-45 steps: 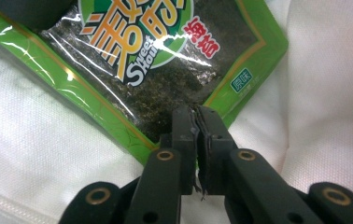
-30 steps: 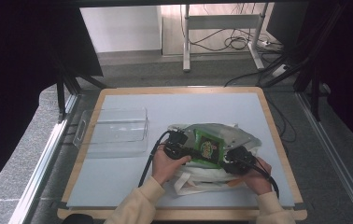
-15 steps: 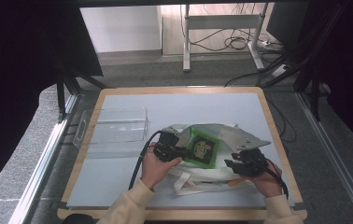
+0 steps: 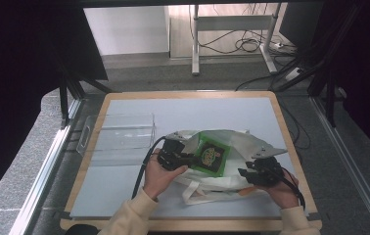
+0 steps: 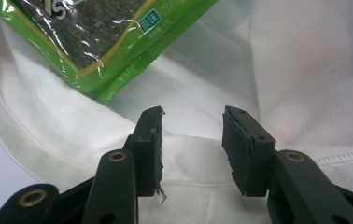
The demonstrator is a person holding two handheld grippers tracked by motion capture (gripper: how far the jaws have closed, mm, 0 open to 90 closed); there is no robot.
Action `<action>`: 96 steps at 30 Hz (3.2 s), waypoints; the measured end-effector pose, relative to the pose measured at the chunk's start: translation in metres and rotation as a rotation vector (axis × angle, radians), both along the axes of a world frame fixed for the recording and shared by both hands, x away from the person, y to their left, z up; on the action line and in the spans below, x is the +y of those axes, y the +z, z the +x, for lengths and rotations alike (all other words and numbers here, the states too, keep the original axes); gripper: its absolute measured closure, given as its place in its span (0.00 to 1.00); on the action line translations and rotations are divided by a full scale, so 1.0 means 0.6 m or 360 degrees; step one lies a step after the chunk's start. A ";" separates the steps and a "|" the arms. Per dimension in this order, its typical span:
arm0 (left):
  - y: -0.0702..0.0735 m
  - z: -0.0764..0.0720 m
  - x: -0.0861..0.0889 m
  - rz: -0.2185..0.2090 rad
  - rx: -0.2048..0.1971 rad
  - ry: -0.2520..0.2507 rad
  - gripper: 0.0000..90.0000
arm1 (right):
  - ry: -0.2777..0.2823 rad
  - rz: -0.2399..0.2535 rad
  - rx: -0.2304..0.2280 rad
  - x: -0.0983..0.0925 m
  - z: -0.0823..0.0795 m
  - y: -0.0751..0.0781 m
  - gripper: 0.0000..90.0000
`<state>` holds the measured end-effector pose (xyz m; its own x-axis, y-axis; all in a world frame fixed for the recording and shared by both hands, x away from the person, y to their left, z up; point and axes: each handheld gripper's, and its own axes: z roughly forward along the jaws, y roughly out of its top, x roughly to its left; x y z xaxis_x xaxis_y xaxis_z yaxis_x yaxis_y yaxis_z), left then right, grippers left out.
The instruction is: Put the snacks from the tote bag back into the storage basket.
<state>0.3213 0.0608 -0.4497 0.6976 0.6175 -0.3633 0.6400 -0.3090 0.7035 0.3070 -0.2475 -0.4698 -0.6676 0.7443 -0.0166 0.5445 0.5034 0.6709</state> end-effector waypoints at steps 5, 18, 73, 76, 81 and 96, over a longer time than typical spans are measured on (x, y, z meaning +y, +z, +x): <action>0.007 -0.009 0.008 -0.0025 -0.0031 -0.0008 0.87 | 0.0003 -0.0009 0.0005 0.001 0.000 0.000 0.64; 0.034 -0.020 0.037 -0.0082 -0.0093 -0.0057 0.87 | 0.0010 -0.0015 0.0009 0.006 0.000 -0.002 0.64; 0.121 0.048 0.171 -0.0056 -0.0222 -0.0042 0.87 | 0.0003 -0.0021 0.0031 0.004 0.003 -0.008 0.61; 0.122 0.049 0.172 -0.0052 -0.0216 -0.0046 0.87 | 0.0003 -0.0023 0.0032 0.005 0.003 -0.009 0.61; 0.128 0.058 0.181 -0.0063 -0.0213 -0.0070 0.87 | 0.0009 -0.0026 0.0032 0.006 0.004 -0.009 0.61; 0.177 0.056 0.200 0.0116 -0.0313 -0.0112 0.87 | 0.0006 -0.0027 0.0035 0.007 0.004 -0.010 0.61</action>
<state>0.3548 0.1807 -0.3438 0.7928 0.5846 -0.1725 0.4679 -0.4023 0.7869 0.3096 -0.2433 -0.4760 -0.6709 0.7414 -0.0146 0.5569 0.5167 0.6503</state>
